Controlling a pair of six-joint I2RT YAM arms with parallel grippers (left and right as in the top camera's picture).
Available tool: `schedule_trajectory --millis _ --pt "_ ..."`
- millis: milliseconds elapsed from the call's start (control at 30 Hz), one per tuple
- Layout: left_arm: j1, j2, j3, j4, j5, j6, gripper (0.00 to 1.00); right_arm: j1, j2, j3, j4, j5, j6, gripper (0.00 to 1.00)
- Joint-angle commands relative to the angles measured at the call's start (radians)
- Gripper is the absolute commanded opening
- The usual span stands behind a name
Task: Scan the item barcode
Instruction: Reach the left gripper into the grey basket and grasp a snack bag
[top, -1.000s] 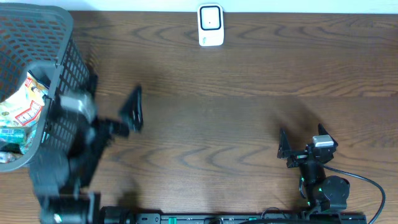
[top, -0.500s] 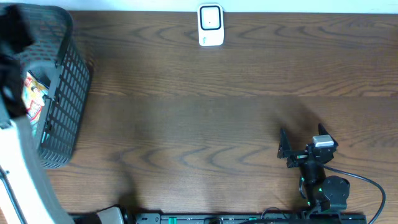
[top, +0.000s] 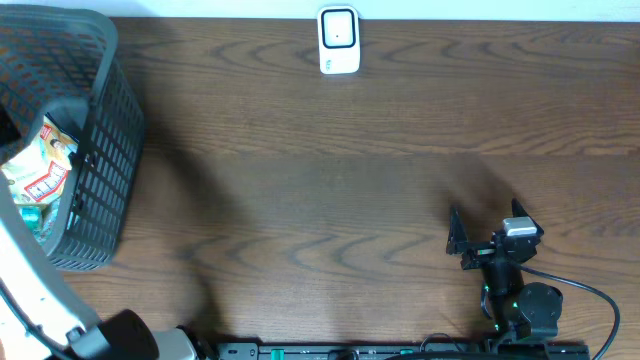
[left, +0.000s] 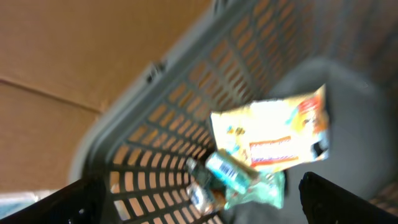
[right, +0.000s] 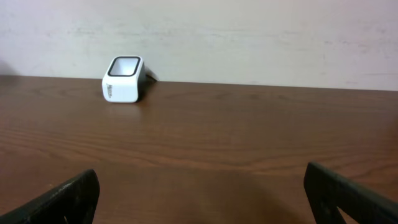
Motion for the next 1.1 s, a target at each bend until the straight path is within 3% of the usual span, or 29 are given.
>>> schedule_trajectory --millis 0,100,133,200,267,433,533,1067 --pt "0.039 0.047 -0.069 0.013 -0.005 0.061 0.98 0.009 -0.006 -0.001 -0.004 0.004 0.018 0.99" --pt "0.041 0.066 -0.132 0.026 0.079 0.261 0.80 0.009 -0.006 -0.001 -0.004 0.004 0.018 0.99" --pt "0.041 0.069 -0.146 0.026 0.127 0.317 0.80 0.009 -0.006 -0.001 -0.004 0.004 0.018 0.99" --pt "0.040 0.079 -0.171 0.026 0.183 0.391 0.91 0.009 -0.006 -0.001 -0.004 0.004 0.018 0.99" --pt "0.039 0.108 -0.182 0.026 0.182 0.459 0.92 0.009 -0.006 -0.001 -0.005 0.004 0.018 0.99" --pt "0.040 0.185 -0.182 0.050 0.167 0.466 0.92 0.009 -0.006 -0.002 -0.004 0.004 0.018 0.99" --pt "0.040 0.232 -0.182 0.079 0.167 0.466 0.98 0.009 -0.006 -0.001 -0.004 0.004 0.018 0.99" --pt "0.036 0.422 -0.182 0.132 0.171 0.554 0.96 0.009 -0.006 -0.001 -0.004 0.004 0.018 0.99"
